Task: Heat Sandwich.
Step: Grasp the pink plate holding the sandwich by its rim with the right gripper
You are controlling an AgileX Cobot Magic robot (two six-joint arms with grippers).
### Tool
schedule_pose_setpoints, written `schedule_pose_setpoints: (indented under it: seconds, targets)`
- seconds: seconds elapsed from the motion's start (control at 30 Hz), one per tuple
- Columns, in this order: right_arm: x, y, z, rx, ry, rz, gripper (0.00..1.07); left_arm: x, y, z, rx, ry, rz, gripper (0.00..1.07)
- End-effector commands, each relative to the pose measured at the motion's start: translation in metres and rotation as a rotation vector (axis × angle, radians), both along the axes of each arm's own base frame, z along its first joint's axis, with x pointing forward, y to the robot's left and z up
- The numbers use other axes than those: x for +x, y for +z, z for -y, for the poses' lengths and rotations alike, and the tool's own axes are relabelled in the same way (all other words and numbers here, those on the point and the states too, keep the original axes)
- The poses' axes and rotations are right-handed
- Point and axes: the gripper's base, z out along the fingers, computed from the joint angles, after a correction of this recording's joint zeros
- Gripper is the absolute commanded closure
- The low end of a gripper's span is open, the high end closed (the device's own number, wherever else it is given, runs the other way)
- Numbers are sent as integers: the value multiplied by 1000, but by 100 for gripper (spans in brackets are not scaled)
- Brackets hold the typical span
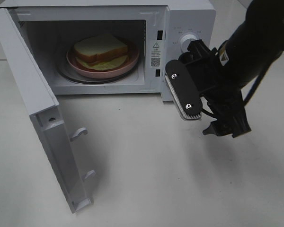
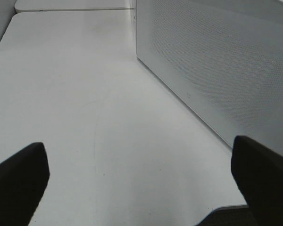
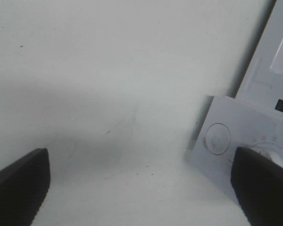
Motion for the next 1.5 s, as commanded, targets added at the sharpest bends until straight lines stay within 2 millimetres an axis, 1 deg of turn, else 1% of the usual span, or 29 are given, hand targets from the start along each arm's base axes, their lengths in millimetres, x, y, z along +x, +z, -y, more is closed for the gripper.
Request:
schedule_pose_setpoints:
  seconds: [0.03,0.1,0.17,0.23,0.27,0.37,0.43,0.47,0.53,0.57,0.6,0.67,0.7,0.83,0.87,0.93,1.0,1.03,1.07,1.13,1.23,1.3,1.4,1.43,1.5]
  targets:
    - [14,0,-10,11,0,18,13,-1,0,1,-9,-2,10,9]
    - [18,1,-13,20,2,30,13,-1,0,1,-9,-2,10,9]
    - [28,1,-20,31,13,49,14,-1,0,1,-9,-2,10,9]
    - [35,-1,-25,33,21,56,14,-1,0,1,-9,-2,10,9]
    - [35,-1,-25,33,21,56,14,-1,0,1,-9,-2,10,9]
    - [47,-3,-33,34,42,71,15,-1,0,1,-9,-2,10,9]
    - [50,-3,-35,39,43,76,15,-1,0,1,-9,-2,10,9]
    - [55,-4,-40,49,47,91,16,-1,0,1,-9,-2,10,9]
    - [59,-6,-47,50,64,97,16,-1,0,1,-9,-2,10,9]
    - [59,-6,-47,50,64,97,16,-1,0,1,-9,-2,10,9]
    - [65,-5,-51,58,75,116,17,-1,0,1,-9,-2,10,9]
    - [67,-7,-59,65,88,123,17,-1,0,1,-9,-2,10,9]
    - [67,-7,-59,65,88,123,17,-1,0,1,-9,-2,10,9]
    - [81,-14,-69,74,96,135,17,-1,0,1,-9,-2,10,9]
    - [81,-14,-69,74,96,135,17,-1,0,1,-9,-2,10,9]
    - [86,-18,-78,75,114,143,17,-1,0,1,-9,-2,10,9]
    - [88,-19,-80,75,119,145,17,-1,0,1,-9,-2,10,9]
    - [95,-21,-85,82,119,153,18,-1,0,1,-9,-2,10,9]
    - [97,-23,-87,86,118,152,18,-1,0,1,-9,-2,10,9]
    - [105,-26,-98,101,129,169,19,-1,0,1,-9,-2,10,9]
    - [110,-29,-103,107,131,177,19,-1,0,1,-9,-2,10,9]
    - [119,-36,-110,111,130,179,20,-1,0,1,-9,-2,10,9]
    - [124,-41,-114,111,130,179,20,-1,0,1,-9,-2,10,9]
    - [130,-44,-118,115,130,185,21,-1,0,1,-9,-2,10,9]
    - [132,-47,-119,115,130,185,21,-1,0,1,-9,-2,10,9]
